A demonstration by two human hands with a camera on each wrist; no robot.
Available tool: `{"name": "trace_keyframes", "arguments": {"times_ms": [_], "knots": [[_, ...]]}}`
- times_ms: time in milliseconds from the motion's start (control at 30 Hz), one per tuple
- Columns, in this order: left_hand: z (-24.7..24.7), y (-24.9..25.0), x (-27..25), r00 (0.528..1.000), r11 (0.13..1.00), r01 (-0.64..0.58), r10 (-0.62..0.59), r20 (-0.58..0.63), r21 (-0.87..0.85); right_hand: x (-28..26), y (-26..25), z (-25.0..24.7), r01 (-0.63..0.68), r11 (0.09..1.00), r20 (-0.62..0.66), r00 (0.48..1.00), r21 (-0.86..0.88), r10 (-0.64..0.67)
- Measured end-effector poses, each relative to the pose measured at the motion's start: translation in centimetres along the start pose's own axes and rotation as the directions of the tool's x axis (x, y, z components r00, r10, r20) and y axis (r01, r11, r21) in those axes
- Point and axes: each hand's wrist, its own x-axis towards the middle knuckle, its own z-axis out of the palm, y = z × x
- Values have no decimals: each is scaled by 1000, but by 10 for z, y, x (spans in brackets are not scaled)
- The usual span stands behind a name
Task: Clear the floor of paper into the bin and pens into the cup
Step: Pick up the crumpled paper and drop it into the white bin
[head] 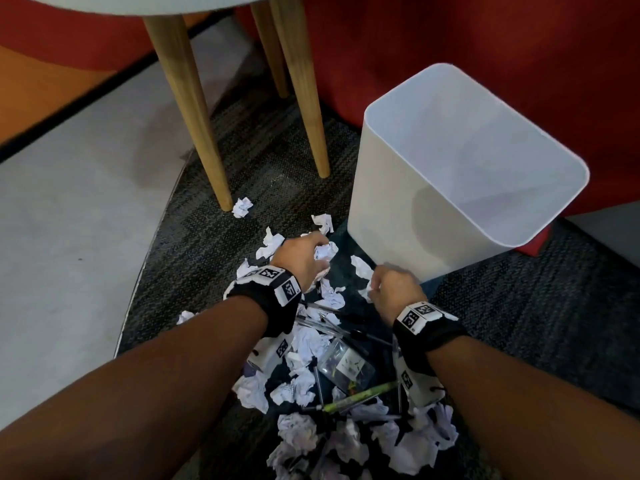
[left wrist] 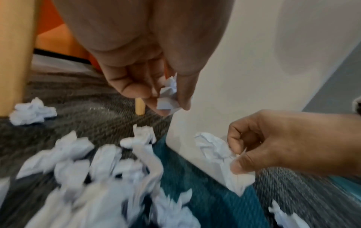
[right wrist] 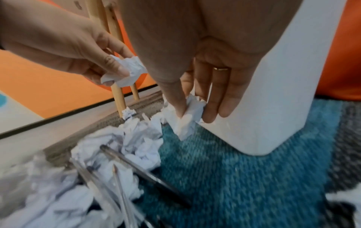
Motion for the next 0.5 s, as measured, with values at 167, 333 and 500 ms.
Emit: {"name": "trace_keyframes", "arguments": {"times_ms": [167,333,500], "knots": [[-59,36,-8,982,995,-44,27,-186,-89,-20,-22,-51,27,993,-62,998,119,-20],[-131,71,-17,913,986,-108,49,-406,-124,-56,-57,-101,204,974,-31,979,97,-202],[-188,118,-33,820,946,-288,164,-549,-148,-100,-82,-165,369,890,-198,925,267,-324]]}}
